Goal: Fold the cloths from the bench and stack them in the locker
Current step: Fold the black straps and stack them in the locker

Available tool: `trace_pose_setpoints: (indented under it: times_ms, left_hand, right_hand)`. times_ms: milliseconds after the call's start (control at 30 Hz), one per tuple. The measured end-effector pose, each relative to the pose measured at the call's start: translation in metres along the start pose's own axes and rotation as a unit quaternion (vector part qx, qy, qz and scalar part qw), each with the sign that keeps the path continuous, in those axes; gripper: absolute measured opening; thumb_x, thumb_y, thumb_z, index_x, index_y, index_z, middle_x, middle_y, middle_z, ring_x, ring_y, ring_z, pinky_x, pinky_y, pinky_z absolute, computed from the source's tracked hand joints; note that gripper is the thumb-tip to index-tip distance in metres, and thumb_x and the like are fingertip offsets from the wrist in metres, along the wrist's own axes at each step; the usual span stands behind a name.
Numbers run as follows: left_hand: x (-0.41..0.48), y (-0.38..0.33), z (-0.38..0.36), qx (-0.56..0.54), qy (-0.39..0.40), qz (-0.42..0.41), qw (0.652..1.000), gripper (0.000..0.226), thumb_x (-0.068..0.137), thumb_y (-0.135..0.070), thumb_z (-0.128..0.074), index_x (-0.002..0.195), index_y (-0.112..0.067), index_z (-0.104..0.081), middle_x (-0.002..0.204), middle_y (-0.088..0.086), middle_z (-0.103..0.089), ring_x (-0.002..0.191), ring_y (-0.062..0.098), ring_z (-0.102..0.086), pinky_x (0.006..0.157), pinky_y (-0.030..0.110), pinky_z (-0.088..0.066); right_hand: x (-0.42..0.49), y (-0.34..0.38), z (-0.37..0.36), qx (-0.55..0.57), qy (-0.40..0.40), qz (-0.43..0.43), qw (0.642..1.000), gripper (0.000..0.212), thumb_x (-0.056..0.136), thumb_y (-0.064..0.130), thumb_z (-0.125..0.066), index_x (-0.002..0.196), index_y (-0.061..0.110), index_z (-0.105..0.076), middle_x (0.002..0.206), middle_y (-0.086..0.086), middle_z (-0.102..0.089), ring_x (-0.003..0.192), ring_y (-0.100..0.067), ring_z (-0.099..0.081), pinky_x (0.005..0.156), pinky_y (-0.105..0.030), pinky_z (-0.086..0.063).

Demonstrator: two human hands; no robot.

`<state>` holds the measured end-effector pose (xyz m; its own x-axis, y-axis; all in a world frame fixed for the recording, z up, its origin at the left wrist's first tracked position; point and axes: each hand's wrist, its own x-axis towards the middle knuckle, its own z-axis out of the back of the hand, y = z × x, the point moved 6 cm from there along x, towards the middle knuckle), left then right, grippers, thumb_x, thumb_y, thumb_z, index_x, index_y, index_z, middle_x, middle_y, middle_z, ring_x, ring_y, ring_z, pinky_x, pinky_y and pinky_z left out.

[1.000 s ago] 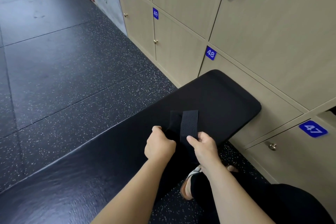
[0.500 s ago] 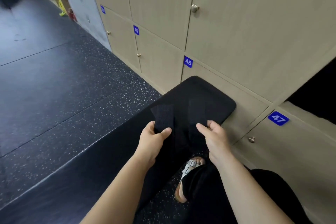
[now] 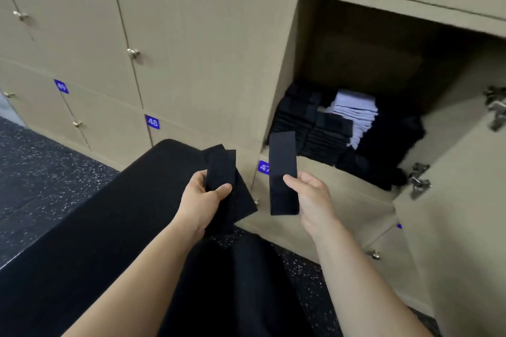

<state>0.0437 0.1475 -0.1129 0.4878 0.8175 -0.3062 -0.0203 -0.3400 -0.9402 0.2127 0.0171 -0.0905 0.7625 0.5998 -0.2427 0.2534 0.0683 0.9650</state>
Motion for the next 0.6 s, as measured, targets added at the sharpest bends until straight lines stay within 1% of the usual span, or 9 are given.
trace_pose_setpoints:
  times_ms: [100, 200, 300, 367, 433, 467, 533, 567, 600]
  left_hand:
    - [-0.001, 0.002, -0.041, 0.019, 0.018, 0.001, 1.0, 0.03, 0.09, -0.007, -0.068, 0.116, -0.018, -0.057, 0.101, 0.004, -0.071, 0.088, 0.022, -0.07, 0.069, 0.035, -0.057]
    - [0.001, 0.005, -0.077, 0.043, 0.039, 0.014, 0.998, 0.026, 0.09, -0.009, -0.068, 0.112, -0.018, -0.057, 0.101, 0.006, -0.071, 0.089, 0.025, -0.07, 0.074, 0.042, -0.058]
    - [0.006, 0.007, -0.111, 0.053, 0.061, 0.017, 0.997, 0.025, 0.09, -0.008, -0.068, 0.111, -0.016, -0.058, 0.1, 0.005, -0.071, 0.088, 0.025, -0.069, 0.073, 0.04, -0.057]
    - [0.012, 0.008, -0.13, 0.062, 0.072, 0.015, 0.995, 0.027, 0.089, -0.007, -0.068, 0.114, -0.015, -0.059, 0.101, 0.004, -0.071, 0.091, 0.026, -0.069, 0.08, 0.043, -0.057]
    - [0.02, 0.012, -0.145, 0.07, 0.081, 0.017, 0.994, 0.029, 0.089, -0.007, -0.068, 0.115, -0.016, -0.058, 0.101, 0.005, -0.071, 0.092, 0.028, -0.069, 0.085, 0.046, -0.056]
    - [0.024, 0.014, -0.151, 0.079, 0.084, 0.019, 0.993, 0.029, 0.089, -0.008, -0.068, 0.115, -0.017, -0.058, 0.102, 0.006, -0.071, 0.092, 0.029, -0.069, 0.086, 0.048, -0.056]
    - [0.031, 0.019, -0.16, 0.091, 0.09, 0.024, 0.992, 0.03, 0.088, -0.011, -0.07, 0.114, -0.02, -0.058, 0.102, 0.006, -0.071, 0.092, 0.031, -0.069, 0.087, 0.051, -0.056]
    - [0.035, 0.022, -0.164, 0.093, 0.093, 0.025, 0.991, 0.03, 0.088, -0.011, -0.071, 0.114, -0.021, -0.059, 0.103, 0.005, -0.072, 0.092, 0.031, -0.069, 0.087, 0.052, -0.055]
    - [0.038, 0.025, -0.167, 0.093, 0.094, 0.027, 0.991, 0.031, 0.087, -0.011, -0.071, 0.114, -0.021, -0.059, 0.103, 0.005, -0.072, 0.092, 0.031, -0.069, 0.088, 0.053, -0.055]
  right_hand:
    - [0.004, 0.013, 0.054, -0.003, -0.053, 0.014, 0.998, 0.012, 0.087, 0.001, -0.063, 0.086, 0.009, -0.072, 0.098, -0.016, -0.073, 0.087, -0.025, -0.065, 0.085, -0.039, -0.05]
    - [0.013, 0.019, 0.1, -0.023, -0.082, 0.005, 0.996, 0.012, 0.087, 0.002, -0.061, 0.088, 0.012, -0.069, 0.101, -0.013, -0.073, 0.091, -0.024, -0.065, 0.086, -0.038, -0.049]
    - [0.023, 0.026, 0.137, -0.063, -0.11, 0.002, 0.992, 0.016, 0.088, 0.001, -0.06, 0.089, 0.016, -0.067, 0.095, -0.004, -0.073, 0.093, -0.023, -0.065, 0.085, -0.038, -0.049]
    - [0.028, 0.036, 0.157, -0.104, -0.135, 0.021, 0.985, 0.015, 0.089, -0.001, -0.058, 0.09, 0.01, -0.067, 0.091, -0.007, -0.071, 0.089, -0.025, -0.064, 0.082, -0.034, -0.048]
    - [0.037, 0.047, 0.175, -0.165, -0.168, 0.045, 0.971, 0.013, 0.09, 0.0, -0.056, 0.093, 0.005, -0.068, 0.09, -0.013, -0.071, 0.09, -0.032, -0.063, 0.082, -0.031, -0.049]
    - [0.043, 0.054, 0.184, -0.195, -0.185, 0.064, 0.961, 0.014, 0.091, 0.001, -0.056, 0.092, 0.006, -0.069, 0.089, -0.01, -0.071, 0.09, -0.03, -0.063, 0.08, -0.028, -0.049]
    - [0.06, 0.066, 0.2, -0.26, -0.224, 0.105, 0.933, 0.013, 0.091, 0.004, -0.055, 0.093, 0.003, -0.069, 0.084, -0.006, -0.068, 0.086, -0.029, -0.059, 0.076, -0.03, -0.046]
    - [0.069, 0.072, 0.206, -0.299, -0.243, 0.12, 0.915, 0.014, 0.091, 0.006, -0.054, 0.092, 0.006, -0.069, 0.081, -0.004, -0.066, 0.084, -0.028, -0.057, 0.074, -0.03, -0.043]
    - [0.078, 0.079, 0.211, -0.337, -0.259, 0.13, 0.896, 0.018, 0.092, 0.009, -0.053, 0.095, 0.013, -0.07, 0.084, -0.002, -0.067, 0.086, -0.028, -0.056, 0.075, -0.03, -0.042]
